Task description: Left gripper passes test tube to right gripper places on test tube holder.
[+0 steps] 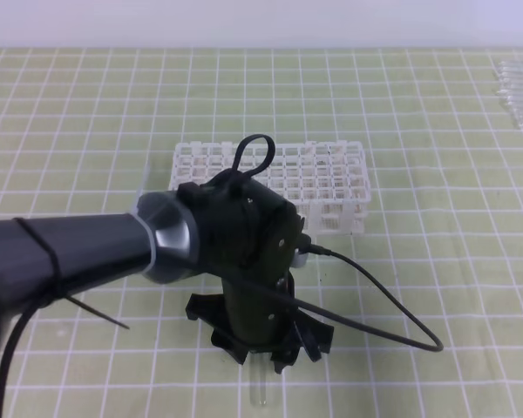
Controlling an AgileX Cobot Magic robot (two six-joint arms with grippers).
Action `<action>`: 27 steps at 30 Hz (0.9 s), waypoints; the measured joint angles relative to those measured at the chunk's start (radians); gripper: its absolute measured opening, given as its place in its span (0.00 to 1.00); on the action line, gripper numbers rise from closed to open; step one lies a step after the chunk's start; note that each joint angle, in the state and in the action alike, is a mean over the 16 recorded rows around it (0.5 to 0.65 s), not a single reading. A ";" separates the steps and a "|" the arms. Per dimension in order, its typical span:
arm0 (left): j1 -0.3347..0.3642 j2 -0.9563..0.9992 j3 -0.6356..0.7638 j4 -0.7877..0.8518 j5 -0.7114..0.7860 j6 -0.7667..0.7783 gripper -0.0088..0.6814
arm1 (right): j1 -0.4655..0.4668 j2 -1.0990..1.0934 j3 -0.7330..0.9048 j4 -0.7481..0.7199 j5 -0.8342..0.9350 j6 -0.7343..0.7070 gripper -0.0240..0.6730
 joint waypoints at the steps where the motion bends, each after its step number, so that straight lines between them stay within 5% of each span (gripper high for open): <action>1: 0.000 0.002 0.000 0.000 0.001 0.001 0.50 | 0.000 0.000 0.000 0.000 0.000 0.000 0.01; 16: 0.000 0.030 0.000 0.016 0.013 0.024 0.50 | 0.000 -0.001 0.000 0.000 -0.001 0.000 0.01; 27: 0.000 0.033 0.001 0.024 0.019 0.094 0.35 | 0.001 -0.001 0.000 0.001 -0.001 0.000 0.01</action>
